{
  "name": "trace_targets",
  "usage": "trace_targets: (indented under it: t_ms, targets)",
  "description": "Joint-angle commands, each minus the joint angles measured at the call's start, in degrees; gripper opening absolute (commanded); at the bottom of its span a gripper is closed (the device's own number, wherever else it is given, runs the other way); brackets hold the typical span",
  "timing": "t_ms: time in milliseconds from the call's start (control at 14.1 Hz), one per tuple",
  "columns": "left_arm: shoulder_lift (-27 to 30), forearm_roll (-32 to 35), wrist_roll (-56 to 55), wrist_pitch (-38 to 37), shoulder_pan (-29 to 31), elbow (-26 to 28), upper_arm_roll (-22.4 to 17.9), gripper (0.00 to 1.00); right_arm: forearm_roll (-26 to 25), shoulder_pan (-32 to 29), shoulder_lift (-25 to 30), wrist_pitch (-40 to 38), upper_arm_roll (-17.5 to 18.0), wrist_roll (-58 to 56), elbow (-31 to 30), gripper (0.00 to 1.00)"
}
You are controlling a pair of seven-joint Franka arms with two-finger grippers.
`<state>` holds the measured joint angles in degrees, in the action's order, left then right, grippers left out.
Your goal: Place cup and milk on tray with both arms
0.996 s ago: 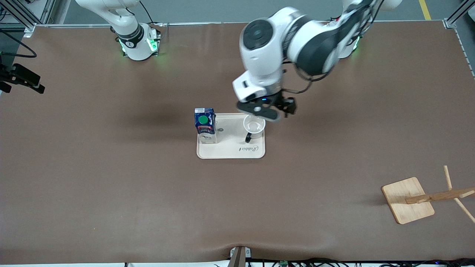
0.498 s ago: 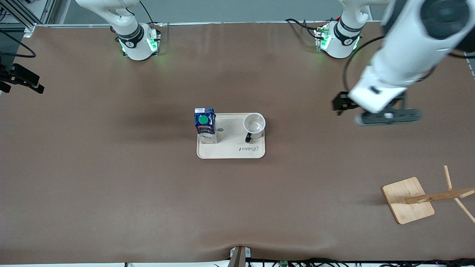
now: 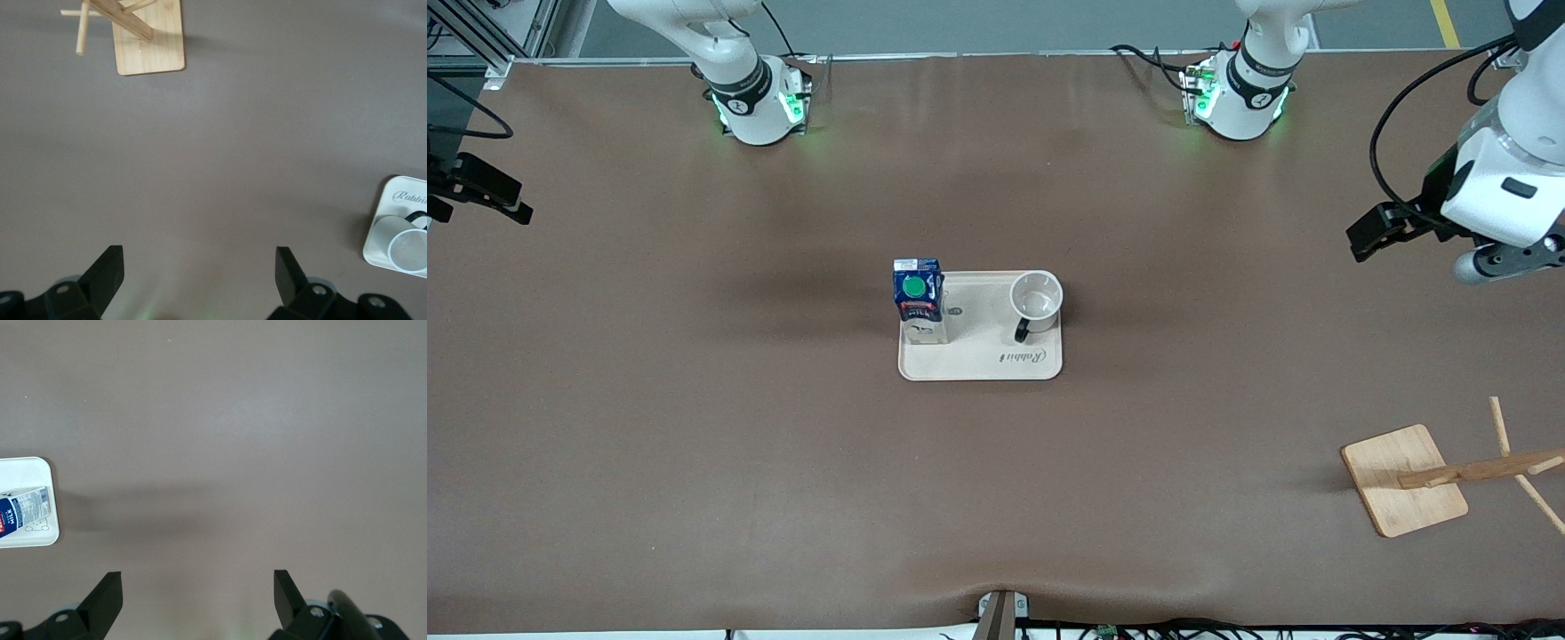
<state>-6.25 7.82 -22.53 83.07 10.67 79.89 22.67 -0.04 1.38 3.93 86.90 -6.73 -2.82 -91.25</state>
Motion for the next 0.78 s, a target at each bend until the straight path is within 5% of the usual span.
trace_targets:
  t_ms: [0, 213, 498, 711]
  targets:
    - [3.08, -0.26, 4.84, 0.34, 2.94, 2.64, 0.45, 1.0, 0.92, -1.02, -0.32, -0.32, 0.4, -0.61, 0.72, 1.0]
    - [5.0, -0.44, 6.62, 0.51, 2.95, 4.13, -0.16, 1.0, 0.92, -1.02, -0.32, -0.32, 0.4, -0.61, 0.72, 1.0]
    - [7.99, -2.27, 10.49, 1.3, -11.87, 7.73, -16.82, 1.0, 0.92, -1.11, -0.32, -0.32, 0.31, -0.61, 0.64, 1.0]
    - [9.32, -6.32, 10.49, 1.3, -12.7, 10.02, -19.77, 1.0, 0.92, -1.2, -0.32, -0.32, 0.31, -0.61, 0.64, 1.0]
